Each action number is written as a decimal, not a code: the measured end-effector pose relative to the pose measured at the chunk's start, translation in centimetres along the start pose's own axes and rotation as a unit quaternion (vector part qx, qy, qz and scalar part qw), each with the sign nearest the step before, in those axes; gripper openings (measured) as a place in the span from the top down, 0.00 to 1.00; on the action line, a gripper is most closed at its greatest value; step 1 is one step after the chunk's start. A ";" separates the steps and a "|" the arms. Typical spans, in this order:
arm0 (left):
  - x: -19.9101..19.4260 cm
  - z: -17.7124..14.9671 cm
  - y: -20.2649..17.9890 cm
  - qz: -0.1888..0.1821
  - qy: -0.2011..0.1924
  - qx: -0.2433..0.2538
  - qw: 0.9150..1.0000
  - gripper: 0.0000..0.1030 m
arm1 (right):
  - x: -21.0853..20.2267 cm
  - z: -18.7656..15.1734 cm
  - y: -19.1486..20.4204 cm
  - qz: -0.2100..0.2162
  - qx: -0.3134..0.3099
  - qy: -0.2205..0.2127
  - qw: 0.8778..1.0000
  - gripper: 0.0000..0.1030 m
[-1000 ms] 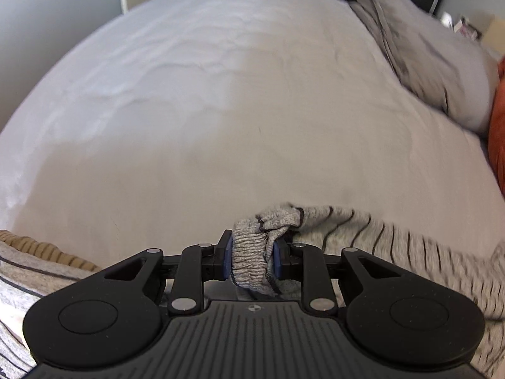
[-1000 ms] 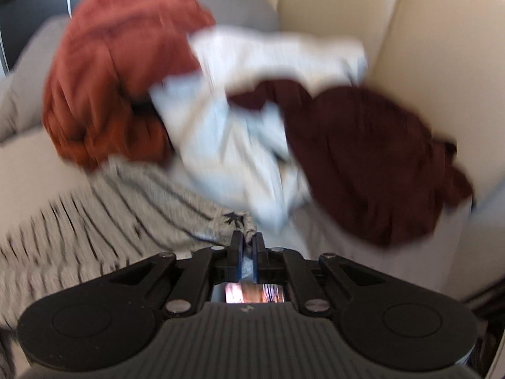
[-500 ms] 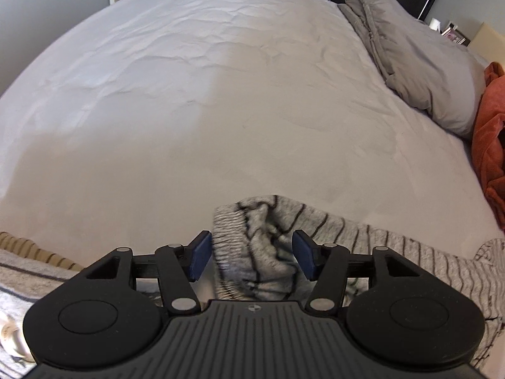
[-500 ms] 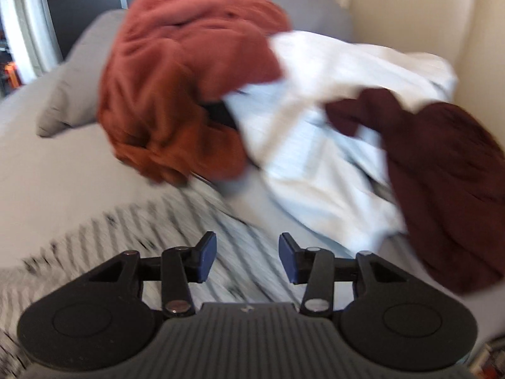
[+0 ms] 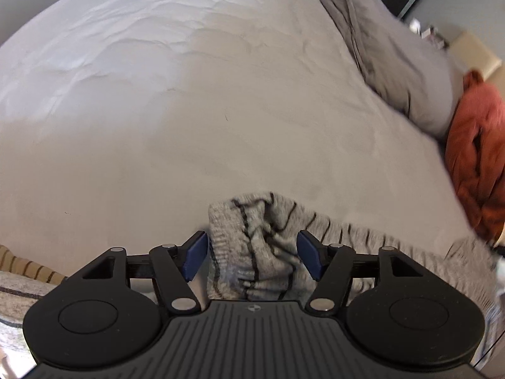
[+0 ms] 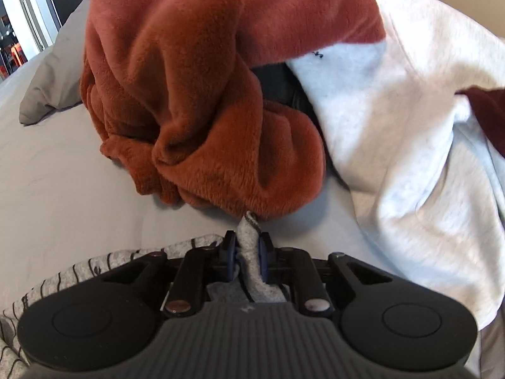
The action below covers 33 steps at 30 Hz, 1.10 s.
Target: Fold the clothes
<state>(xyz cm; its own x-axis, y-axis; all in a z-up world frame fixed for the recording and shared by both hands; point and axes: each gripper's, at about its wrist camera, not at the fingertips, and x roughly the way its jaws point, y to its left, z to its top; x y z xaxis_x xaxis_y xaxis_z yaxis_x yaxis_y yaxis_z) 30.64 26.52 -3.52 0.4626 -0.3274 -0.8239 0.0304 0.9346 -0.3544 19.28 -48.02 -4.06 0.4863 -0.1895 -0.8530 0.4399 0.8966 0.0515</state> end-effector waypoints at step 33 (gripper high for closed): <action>1.5 1.9 -2.3 0.072 -0.097 -0.014 0.993 0.80 | -10.7 8.3 -2.6 -0.139 -0.047 -0.155 0.977 0.63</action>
<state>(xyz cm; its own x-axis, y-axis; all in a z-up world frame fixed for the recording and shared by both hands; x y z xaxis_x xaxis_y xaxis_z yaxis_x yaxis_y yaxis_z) 32.92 24.10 -3.10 0.6226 -0.1553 -0.7670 -0.0715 0.9647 -0.2533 19.16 -51.68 9.23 0.5691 -0.5309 -0.6279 0.5244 0.8225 -0.2201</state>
